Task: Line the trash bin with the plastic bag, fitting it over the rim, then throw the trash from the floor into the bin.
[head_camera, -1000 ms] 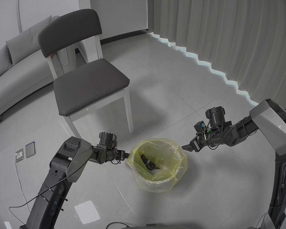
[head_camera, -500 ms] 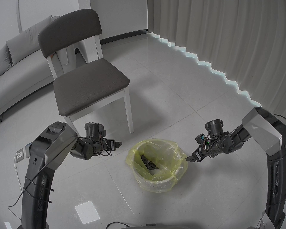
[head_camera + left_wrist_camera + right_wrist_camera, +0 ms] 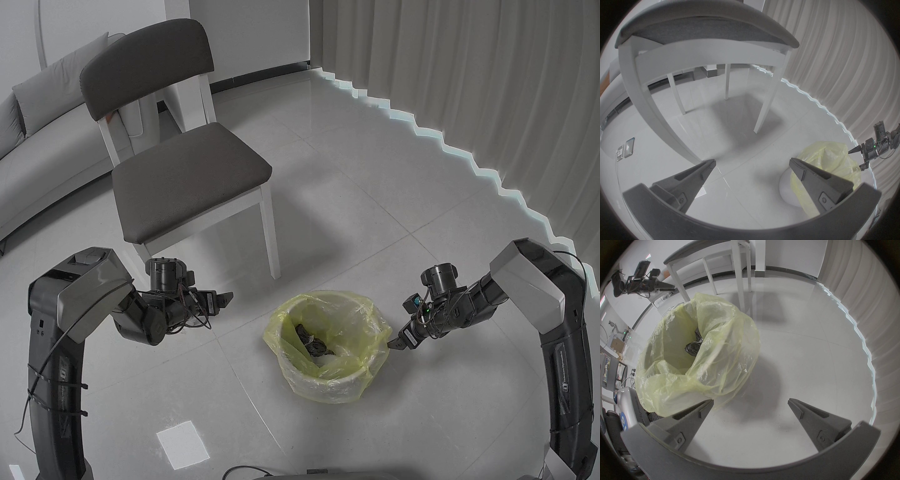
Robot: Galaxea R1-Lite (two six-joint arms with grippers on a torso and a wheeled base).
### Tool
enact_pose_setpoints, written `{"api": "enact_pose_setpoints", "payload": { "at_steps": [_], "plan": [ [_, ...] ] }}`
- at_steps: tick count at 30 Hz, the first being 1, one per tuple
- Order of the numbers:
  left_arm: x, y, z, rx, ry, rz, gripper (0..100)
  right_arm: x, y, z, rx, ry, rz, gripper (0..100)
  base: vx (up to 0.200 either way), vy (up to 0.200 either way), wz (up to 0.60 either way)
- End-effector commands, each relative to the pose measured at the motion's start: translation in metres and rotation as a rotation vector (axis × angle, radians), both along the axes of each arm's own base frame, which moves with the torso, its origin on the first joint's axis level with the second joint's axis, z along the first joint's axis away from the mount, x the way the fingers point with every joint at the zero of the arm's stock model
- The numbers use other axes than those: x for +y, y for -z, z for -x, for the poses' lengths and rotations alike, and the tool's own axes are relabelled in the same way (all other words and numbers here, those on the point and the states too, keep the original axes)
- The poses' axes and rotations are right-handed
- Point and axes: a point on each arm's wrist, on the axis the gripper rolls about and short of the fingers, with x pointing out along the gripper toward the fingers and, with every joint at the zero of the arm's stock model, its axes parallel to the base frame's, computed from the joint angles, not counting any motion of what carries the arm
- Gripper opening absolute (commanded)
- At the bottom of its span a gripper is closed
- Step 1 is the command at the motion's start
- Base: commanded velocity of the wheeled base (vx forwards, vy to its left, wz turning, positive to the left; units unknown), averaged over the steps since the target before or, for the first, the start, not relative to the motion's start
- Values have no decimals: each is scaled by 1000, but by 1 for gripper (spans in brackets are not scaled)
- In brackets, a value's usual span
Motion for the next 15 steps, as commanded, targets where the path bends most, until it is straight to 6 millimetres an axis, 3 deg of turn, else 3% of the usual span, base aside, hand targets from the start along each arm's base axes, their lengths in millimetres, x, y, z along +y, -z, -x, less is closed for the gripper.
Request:
{"api": "enact_pose_setpoints", "payload": {
  "at_steps": [1, 2, 3, 4, 7, 9, 12, 15],
  "plan": [
    [6, -15, 10, -16, -10, 3, 100, 1, 0, 4, 11, -6, 6, 100, 0, 0, 0],
    [6, -15, 10, -16, -10, 3, 100, 1, 0, 4, 11, -6, 6, 100, 0, 0, 0],
    [10, -19, 13, -19, -17, 2, 100, -1, -23, 9, -19, -5, 1, 100, 0, 0, 0],
    [10, -19, 14, -18, -17, 2, 100, -1, -25, 9, -22, -5, 0, 100, 0, 0, 0],
    [14, -21, 19, -26, -22, 8, 100, 1, -61, 17, -85, -13, -13, 100, 0, 0, 0],
    [13, -20, 22, -27, -18, 10, 100, 7, -75, 19, -116, -27, -19, 100, 0, 0, 0],
    [13, -19, 25, -34, -15, 8, 100, 16, -89, 21, -149, -42, -23, 100, 0, 0, 0],
    [13, -20, 28, -41, -15, 9, 100, 24, -89, 23, -153, -57, -19, 100, 0, 0, 0]
  ]
}}
